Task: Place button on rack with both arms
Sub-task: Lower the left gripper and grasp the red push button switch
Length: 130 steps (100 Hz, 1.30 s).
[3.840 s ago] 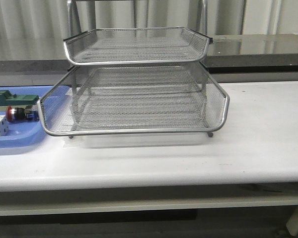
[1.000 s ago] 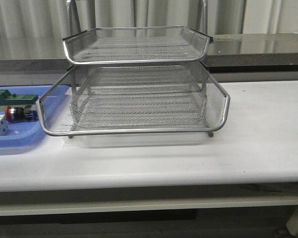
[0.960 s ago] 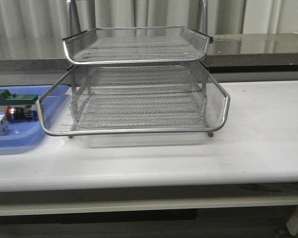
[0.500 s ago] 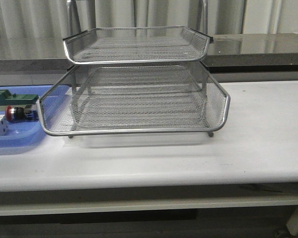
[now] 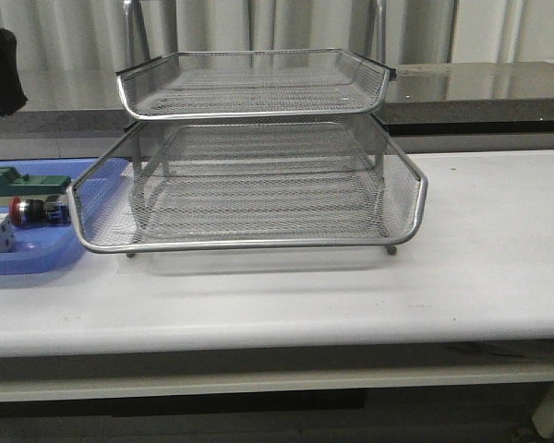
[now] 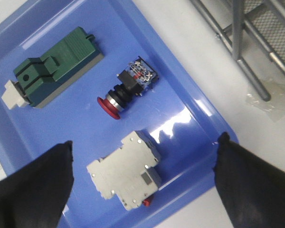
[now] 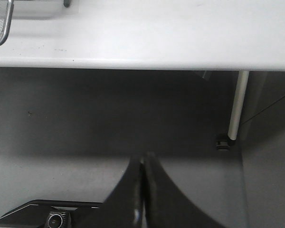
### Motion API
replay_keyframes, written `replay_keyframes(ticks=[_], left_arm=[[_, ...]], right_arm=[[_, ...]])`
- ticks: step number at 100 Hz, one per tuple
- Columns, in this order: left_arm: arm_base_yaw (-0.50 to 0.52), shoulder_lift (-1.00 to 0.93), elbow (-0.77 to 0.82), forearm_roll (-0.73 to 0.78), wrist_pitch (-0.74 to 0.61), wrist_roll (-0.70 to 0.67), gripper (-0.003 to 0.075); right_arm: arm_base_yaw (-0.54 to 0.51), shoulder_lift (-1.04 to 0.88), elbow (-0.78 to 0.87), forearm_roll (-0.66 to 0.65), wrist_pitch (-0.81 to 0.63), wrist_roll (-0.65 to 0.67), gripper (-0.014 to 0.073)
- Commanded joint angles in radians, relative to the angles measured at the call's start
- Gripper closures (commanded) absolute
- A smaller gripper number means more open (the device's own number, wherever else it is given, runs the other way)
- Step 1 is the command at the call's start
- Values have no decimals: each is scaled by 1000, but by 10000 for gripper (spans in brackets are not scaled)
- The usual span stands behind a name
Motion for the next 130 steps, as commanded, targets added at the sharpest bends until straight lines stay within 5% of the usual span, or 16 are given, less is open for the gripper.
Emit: replay_keyframes(ticks=[1, 39, 130], left_arm=[[0, 10, -85, 23, -35, 15, 132], [-2, 247, -309, 29, 57, 149, 132], [-2, 510, -489, 29, 53, 217, 132]], right_arm=[[0, 3, -31, -11, -51, -2, 663], [0, 3, -31, -11, -51, -2, 663], [0, 3, -31, -11, -51, -2, 663]])
